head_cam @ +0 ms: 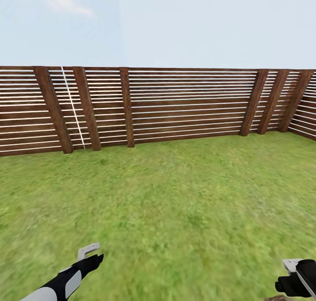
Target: Take the three Easter eggs out of the wicker basket on the lawn in the garden, then place them on the lawn next to a single tree (choose any tree) so that all three eggs are next to the same tree and none are left in the basket.
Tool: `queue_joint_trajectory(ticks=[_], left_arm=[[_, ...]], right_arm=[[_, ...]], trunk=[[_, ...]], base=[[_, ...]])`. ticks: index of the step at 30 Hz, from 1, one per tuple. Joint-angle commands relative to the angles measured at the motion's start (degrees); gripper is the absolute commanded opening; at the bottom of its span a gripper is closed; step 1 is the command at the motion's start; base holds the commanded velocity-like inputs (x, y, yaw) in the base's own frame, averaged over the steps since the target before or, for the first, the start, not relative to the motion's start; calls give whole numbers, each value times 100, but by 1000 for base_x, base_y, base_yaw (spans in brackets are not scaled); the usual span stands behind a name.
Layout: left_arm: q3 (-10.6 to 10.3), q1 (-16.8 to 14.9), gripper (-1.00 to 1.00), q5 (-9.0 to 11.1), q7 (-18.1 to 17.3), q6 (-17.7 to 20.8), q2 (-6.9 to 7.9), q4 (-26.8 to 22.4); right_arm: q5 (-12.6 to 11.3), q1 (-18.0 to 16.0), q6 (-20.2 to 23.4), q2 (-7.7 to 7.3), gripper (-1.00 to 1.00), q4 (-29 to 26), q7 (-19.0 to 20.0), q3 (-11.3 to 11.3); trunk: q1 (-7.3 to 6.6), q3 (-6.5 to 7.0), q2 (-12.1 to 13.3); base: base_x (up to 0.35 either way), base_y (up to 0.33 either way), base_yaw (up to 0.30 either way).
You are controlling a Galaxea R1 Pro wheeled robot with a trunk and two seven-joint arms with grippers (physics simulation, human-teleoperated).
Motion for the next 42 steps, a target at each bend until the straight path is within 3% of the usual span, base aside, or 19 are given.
queue_joint_trajectory(ticks=[1,15,26,42], left_arm=[[46,-5,100,15,-37,-9,-1,7],[46,-5,100,29,-30,-9,-6,7],[46,-5,100,18,-37,-9,-87,16],[46,-5,100,18,-37,-9,-136,25]], right_arm=[[34,-3,22,-2,100,-7,33,1],[29,-3,14,-2,100,-7,33,-7],[29,-3,22,3,100,-7,33,8],[29,-3,22,11,100,-9,32,15]], trunk=[[22,-24,-45],[330,-275,-606],[571,-473,-1047],[923,-760,-1689]], base=[[0,0,0],[-3,0,0],[-295,0,0],[-113,0,0]])
